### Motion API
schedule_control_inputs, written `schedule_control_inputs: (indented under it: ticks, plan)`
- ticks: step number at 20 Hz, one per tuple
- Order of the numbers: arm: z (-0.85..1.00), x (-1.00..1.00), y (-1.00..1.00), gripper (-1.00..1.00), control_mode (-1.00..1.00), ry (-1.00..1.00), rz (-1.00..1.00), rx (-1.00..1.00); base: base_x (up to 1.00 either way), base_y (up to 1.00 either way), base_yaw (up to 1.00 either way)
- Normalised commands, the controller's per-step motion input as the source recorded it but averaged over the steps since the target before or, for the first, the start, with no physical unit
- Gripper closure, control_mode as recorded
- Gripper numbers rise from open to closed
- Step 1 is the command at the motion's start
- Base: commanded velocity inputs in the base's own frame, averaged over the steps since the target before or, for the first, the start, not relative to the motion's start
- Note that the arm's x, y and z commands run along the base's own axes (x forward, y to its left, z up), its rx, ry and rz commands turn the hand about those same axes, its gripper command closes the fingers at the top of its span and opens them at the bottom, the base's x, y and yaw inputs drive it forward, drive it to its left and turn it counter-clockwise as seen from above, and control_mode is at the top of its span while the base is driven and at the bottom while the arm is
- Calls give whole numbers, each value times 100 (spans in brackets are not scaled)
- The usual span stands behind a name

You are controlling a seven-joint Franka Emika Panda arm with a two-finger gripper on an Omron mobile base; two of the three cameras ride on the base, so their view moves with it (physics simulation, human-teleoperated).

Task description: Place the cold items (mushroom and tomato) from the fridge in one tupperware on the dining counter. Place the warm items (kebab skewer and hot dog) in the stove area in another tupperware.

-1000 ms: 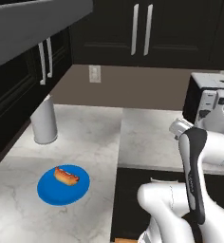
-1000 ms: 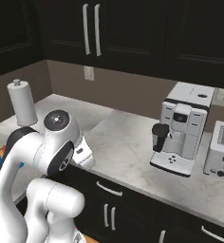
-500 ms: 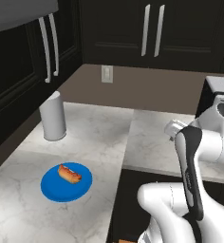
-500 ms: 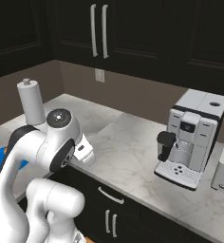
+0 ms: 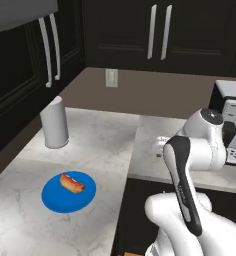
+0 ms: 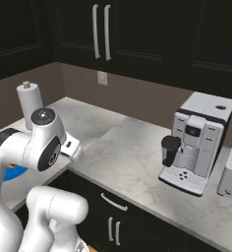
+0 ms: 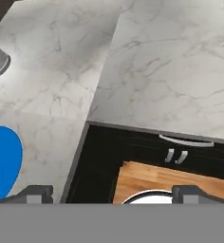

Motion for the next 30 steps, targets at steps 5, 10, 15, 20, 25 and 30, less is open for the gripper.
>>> schedule_control_inputs:
  ticks: [5,10,15,20,25,30]
  plan:
    - [2,-25,37,-100,-100,-13,46,-3,0,0,0]
    - [0,-32,69,-100,-100,-18,24,-4,0,0,0]
    - [-3,-42,79,-100,-100,-16,4,-6,0,0,0]
    - [-36,-10,99,-100,-100,-1,0,-24,0,0,0]
    - [-38,19,67,-100,-100,2,9,-17,0,0,0]
    - [-15,55,49,-100,-100,14,18,-6,0,0,0]
